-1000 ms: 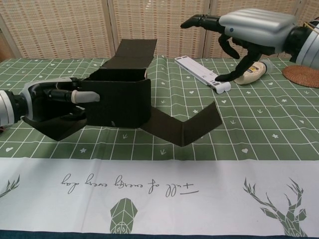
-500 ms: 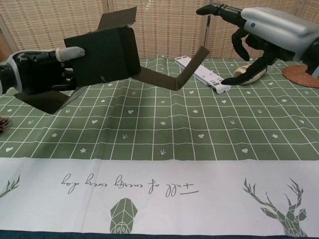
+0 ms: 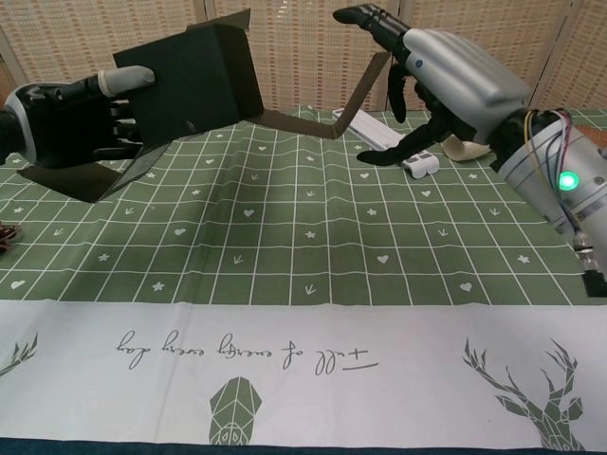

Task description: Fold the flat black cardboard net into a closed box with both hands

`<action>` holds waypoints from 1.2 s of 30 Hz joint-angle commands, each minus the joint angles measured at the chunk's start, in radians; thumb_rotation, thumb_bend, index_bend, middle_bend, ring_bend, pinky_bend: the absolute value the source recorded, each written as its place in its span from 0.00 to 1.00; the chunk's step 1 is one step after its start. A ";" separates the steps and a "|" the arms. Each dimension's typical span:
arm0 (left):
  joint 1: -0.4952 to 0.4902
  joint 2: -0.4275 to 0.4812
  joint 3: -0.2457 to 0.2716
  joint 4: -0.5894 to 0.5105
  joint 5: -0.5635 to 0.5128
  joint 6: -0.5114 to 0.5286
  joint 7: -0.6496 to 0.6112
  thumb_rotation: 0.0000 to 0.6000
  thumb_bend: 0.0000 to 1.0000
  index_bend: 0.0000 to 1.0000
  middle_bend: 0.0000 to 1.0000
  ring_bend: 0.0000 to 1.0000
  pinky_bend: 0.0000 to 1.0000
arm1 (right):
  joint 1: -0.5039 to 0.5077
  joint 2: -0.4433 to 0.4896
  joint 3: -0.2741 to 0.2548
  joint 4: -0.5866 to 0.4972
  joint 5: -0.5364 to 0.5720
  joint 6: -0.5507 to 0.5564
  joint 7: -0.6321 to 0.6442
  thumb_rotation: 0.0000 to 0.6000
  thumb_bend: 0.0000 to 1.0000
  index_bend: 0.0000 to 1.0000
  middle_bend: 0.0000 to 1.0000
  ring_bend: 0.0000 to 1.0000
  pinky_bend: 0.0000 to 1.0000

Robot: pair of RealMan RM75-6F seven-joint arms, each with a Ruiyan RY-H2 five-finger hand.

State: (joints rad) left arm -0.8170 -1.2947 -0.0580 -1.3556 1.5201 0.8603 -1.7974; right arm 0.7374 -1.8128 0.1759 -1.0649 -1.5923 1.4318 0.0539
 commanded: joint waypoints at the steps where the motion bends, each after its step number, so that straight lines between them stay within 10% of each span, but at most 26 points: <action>1: -0.001 0.003 -0.001 -0.004 0.004 0.000 -0.003 1.00 0.12 0.23 0.25 0.69 0.94 | 0.037 -0.101 0.034 0.121 -0.027 0.055 0.040 1.00 0.00 0.00 0.00 0.65 0.99; 17: -0.003 0.007 0.044 0.023 0.080 0.026 0.072 1.00 0.12 0.23 0.25 0.72 0.94 | 0.159 -0.267 0.071 0.466 -0.070 0.169 0.166 1.00 0.02 0.00 0.00 0.65 0.99; 36: -0.027 -0.082 0.060 0.080 0.072 0.012 0.395 1.00 0.12 0.23 0.25 0.67 0.93 | 0.179 -0.114 -0.025 0.254 -0.104 0.041 0.043 1.00 0.02 0.00 0.00 0.65 0.99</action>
State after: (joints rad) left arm -0.8411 -1.3640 0.0027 -1.2842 1.6000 0.8775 -1.4275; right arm 0.9206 -1.9462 0.1632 -0.7849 -1.6932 1.4891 0.1122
